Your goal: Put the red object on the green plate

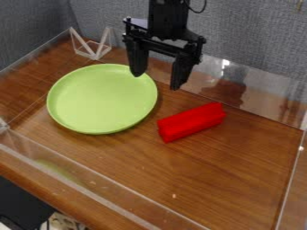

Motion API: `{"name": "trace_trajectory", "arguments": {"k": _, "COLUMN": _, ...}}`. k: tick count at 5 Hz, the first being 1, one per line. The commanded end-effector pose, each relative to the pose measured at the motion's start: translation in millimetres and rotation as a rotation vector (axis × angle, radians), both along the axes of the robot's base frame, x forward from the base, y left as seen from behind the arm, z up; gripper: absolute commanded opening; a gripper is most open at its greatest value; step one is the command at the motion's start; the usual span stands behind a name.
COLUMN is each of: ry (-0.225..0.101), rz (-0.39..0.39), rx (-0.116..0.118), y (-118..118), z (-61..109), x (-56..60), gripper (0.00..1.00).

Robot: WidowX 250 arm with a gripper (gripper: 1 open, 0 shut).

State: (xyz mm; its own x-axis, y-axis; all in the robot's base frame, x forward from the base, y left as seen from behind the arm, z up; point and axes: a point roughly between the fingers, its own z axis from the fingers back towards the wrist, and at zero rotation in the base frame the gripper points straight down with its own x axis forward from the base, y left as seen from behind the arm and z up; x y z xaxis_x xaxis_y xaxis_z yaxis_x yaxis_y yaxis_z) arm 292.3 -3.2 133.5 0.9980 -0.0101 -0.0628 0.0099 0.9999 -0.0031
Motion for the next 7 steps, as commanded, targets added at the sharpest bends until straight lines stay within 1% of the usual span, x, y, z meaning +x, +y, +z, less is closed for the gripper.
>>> {"name": "trace_trajectory", "arguments": {"k": 1, "ry": 0.02, "rz": -0.064, "rx": -0.007, "y": -7.5, "z": -12.7, "x": 0.6, "gripper": 1.0}}
{"name": "trace_trajectory", "arguments": {"k": 2, "ry": 0.027, "rz": -0.2, "rx": -0.013, "y": -24.1, "z": -26.9, "x": 2.2, "gripper": 1.0}}
{"name": "trace_trajectory", "arguments": {"k": 3, "ry": 0.018, "rz": -0.348, "rx": -0.013, "y": -34.8, "z": -46.3, "x": 9.5, "gripper": 1.0}}
{"name": "trace_trajectory", "arguments": {"k": 4, "ry": 0.006, "rz": -0.407, "rx": -0.006, "y": -33.7, "z": -64.8, "x": 21.0, "gripper": 1.0}}
{"name": "trace_trajectory", "arguments": {"k": 5, "ry": -0.01, "rz": -0.424, "rx": 0.008, "y": -25.5, "z": -66.0, "x": 32.2, "gripper": 1.0}}
{"name": "trace_trajectory", "arguments": {"k": 6, "ry": -0.039, "rz": -0.481, "rx": 0.032, "y": -27.5, "z": -51.3, "x": 46.6, "gripper": 1.0}}
{"name": "trace_trajectory", "arguments": {"k": 7, "ry": -0.07, "rz": -0.555, "rx": 0.05, "y": -35.9, "z": -47.5, "x": 48.6, "gripper": 1.0}}
